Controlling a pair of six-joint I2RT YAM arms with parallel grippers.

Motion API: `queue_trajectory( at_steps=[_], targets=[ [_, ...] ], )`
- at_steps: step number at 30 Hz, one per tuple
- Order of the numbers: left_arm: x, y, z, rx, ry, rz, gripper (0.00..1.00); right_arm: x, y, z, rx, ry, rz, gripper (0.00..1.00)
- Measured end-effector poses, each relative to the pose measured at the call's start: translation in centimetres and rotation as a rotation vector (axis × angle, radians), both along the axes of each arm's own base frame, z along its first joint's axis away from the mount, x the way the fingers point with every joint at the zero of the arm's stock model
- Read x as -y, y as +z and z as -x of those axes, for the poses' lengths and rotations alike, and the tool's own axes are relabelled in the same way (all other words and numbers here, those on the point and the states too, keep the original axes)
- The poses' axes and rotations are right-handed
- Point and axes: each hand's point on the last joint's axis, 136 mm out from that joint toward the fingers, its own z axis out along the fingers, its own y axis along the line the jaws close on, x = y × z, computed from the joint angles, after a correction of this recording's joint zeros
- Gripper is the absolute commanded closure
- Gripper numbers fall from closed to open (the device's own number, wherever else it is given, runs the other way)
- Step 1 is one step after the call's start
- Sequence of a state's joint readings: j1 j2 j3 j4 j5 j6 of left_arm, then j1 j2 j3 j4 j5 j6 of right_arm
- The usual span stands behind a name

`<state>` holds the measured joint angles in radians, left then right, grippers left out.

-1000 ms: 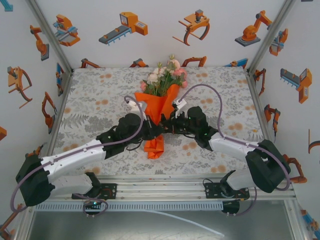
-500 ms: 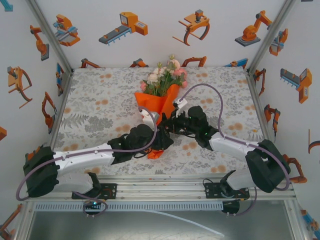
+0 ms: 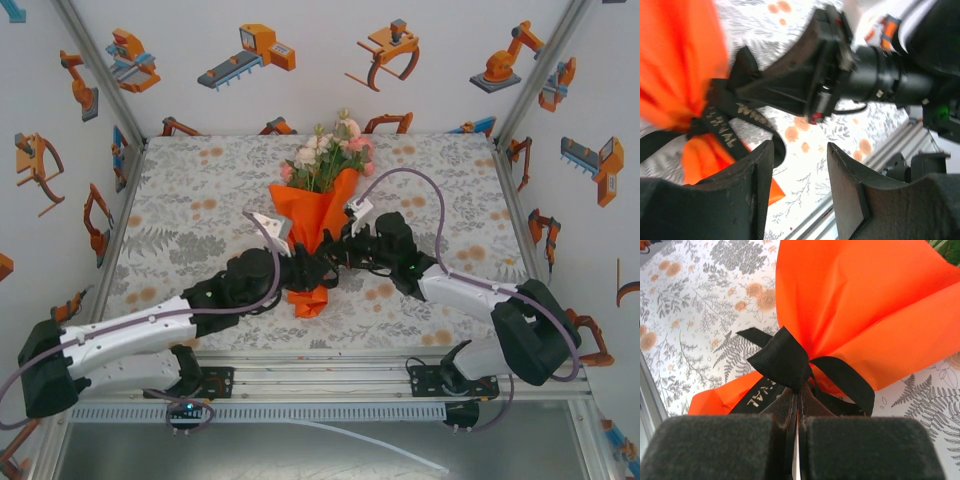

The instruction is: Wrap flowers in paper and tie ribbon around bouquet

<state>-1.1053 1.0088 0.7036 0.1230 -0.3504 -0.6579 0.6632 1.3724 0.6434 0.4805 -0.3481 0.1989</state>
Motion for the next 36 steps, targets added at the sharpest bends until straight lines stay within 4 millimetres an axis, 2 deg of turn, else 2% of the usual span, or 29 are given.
queue_trajectory(
  at_steps=[4, 6, 9, 14, 20, 25, 31, 32, 33, 34, 36],
  targets=[
    [-4.1, 1.7, -4.9, -0.096, 0.220, 0.003, 0.55, -0.5, 0.4, 0.4, 0.004, 0.043, 0.008, 1.00],
    [-4.6, 2.3, -6.1, -0.115, 0.259, 0.009, 0.53, -0.8, 0.9, 0.5, 0.011, 0.068, 0.009, 1.00],
    [-3.6, 1.8, -6.3, -0.139, 0.231, -0.002, 0.50, -1.2, 1.7, 0.7, 0.022, 0.099, 0.004, 1.00],
    [-1.4, -0.6, -6.7, -0.202, 0.163, -0.047, 0.45, -1.6, 2.3, 1.0, 0.034, 0.130, -0.002, 1.00],
    [-0.5, -1.8, -7.8, -0.233, 0.159, -0.072, 0.43, -1.7, 2.0, 1.4, 0.017, 0.150, 0.006, 1.00],
    [0.1, -2.7, -8.2, -0.259, 0.139, -0.065, 0.57, -1.6, 1.8, 1.4, 0.012, 0.155, 0.017, 1.00],
    [1.6, -4.1, -7.8, -0.305, 0.070, -0.078, 0.96, -1.7, 1.9, 1.4, 0.013, 0.155, 0.018, 1.00],
    [1.7, -4.2, -7.8, -0.311, 0.070, -0.076, 1.00, -1.7, 1.9, 1.4, 0.012, 0.155, 0.018, 0.89],
    [1.7, -4.2, -7.8, -0.312, 0.071, -0.075, 1.00, -1.7, 1.9, 1.4, 0.011, 0.154, 0.018, 0.77],
    [1.7, -4.2, -7.8, -0.312, 0.072, -0.074, 1.00, -1.6, 1.9, 1.4, 0.013, 0.153, 0.020, 0.70],
    [1.7, -4.2, -7.8, -0.312, 0.072, -0.073, 1.00, -1.5, 1.7, 1.2, 0.000, 0.137, 0.025, 0.62]
  ],
)
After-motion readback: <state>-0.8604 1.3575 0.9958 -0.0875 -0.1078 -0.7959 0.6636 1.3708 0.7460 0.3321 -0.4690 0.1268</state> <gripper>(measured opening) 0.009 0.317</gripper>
